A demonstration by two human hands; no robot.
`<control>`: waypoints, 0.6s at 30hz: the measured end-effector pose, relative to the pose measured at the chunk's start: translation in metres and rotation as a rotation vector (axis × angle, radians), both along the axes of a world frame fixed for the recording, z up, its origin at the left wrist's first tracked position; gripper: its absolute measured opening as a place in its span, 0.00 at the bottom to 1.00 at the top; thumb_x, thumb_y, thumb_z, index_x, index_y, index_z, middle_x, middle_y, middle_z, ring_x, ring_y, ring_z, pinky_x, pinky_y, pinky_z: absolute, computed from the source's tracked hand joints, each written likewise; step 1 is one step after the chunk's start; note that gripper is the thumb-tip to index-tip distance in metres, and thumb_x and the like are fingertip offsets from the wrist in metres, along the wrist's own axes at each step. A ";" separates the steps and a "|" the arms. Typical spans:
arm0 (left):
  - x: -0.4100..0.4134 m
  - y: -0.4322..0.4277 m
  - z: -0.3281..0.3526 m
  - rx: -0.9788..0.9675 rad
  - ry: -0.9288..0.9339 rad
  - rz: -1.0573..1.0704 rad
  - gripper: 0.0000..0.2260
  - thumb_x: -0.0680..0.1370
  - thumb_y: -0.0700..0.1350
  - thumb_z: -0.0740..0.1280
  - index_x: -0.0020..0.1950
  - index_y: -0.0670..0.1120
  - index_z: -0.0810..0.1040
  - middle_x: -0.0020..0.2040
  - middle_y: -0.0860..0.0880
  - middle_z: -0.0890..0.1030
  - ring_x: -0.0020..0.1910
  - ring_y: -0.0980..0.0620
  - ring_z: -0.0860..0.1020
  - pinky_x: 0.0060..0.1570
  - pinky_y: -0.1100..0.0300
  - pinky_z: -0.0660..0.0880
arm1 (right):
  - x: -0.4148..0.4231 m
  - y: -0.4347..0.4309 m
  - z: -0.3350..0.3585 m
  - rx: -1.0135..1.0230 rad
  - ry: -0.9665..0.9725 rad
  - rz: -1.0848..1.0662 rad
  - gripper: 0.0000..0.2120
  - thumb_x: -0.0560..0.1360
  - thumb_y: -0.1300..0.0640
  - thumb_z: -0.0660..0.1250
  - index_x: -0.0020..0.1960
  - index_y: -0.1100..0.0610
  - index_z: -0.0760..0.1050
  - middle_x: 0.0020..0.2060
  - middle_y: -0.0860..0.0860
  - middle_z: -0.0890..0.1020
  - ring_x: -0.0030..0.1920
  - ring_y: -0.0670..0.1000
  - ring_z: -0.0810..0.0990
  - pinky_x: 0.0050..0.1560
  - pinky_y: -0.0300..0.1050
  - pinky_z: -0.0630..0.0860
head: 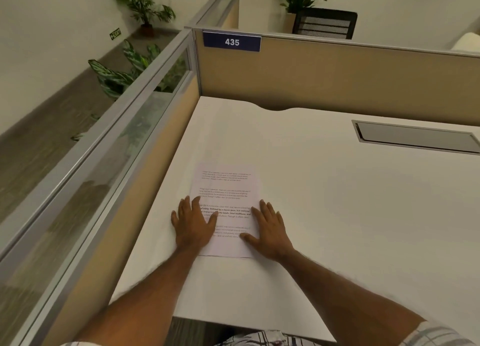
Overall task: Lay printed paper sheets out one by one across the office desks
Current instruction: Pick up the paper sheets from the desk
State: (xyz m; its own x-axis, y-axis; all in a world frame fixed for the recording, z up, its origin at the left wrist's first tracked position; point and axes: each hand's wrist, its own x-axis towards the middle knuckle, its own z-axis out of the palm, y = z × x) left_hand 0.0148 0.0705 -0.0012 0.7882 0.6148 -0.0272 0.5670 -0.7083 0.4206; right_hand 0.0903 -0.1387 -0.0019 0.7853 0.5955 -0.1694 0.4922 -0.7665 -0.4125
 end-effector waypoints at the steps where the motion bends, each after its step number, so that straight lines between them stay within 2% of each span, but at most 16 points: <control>1: 0.000 0.001 0.001 -0.001 -0.047 0.006 0.30 0.76 0.58 0.65 0.74 0.46 0.65 0.75 0.43 0.66 0.76 0.44 0.60 0.74 0.40 0.51 | -0.001 0.000 0.000 0.001 -0.002 -0.001 0.42 0.75 0.32 0.57 0.80 0.53 0.49 0.80 0.53 0.44 0.79 0.53 0.39 0.77 0.54 0.40; 5: -0.002 0.004 0.005 0.014 -0.180 0.035 0.26 0.76 0.51 0.68 0.72 0.45 0.68 0.70 0.44 0.73 0.73 0.43 0.66 0.72 0.40 0.57 | 0.000 0.000 -0.001 0.003 -0.011 0.004 0.43 0.74 0.30 0.55 0.79 0.53 0.51 0.80 0.53 0.44 0.79 0.53 0.39 0.77 0.54 0.39; 14: -0.010 0.006 0.009 0.182 -0.067 -0.105 0.26 0.79 0.50 0.64 0.76 0.44 0.65 0.74 0.43 0.70 0.76 0.42 0.63 0.74 0.42 0.55 | -0.001 0.000 -0.001 0.008 -0.013 0.004 0.47 0.68 0.26 0.46 0.80 0.53 0.50 0.80 0.53 0.43 0.79 0.53 0.39 0.77 0.54 0.39; 16: -0.011 0.003 0.013 0.165 -0.122 -0.097 0.25 0.78 0.46 0.67 0.74 0.43 0.67 0.71 0.42 0.74 0.72 0.40 0.68 0.71 0.42 0.61 | -0.001 -0.001 -0.001 0.012 -0.010 0.004 0.45 0.71 0.27 0.49 0.80 0.53 0.50 0.80 0.53 0.43 0.79 0.53 0.38 0.77 0.53 0.38; 18: -0.010 0.000 0.019 0.025 -0.222 -0.005 0.24 0.77 0.41 0.69 0.72 0.44 0.69 0.65 0.42 0.78 0.64 0.40 0.75 0.65 0.43 0.69 | -0.001 -0.001 -0.001 0.026 0.001 -0.002 0.42 0.74 0.31 0.56 0.80 0.52 0.51 0.80 0.52 0.43 0.79 0.52 0.38 0.77 0.53 0.38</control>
State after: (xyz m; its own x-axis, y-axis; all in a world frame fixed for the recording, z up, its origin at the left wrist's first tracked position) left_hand 0.0043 0.0709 0.0179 0.7759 0.6095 0.1624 0.4593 -0.7224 0.5169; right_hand 0.0889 -0.1396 -0.0028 0.7863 0.5982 -0.1546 0.4906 -0.7565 -0.4324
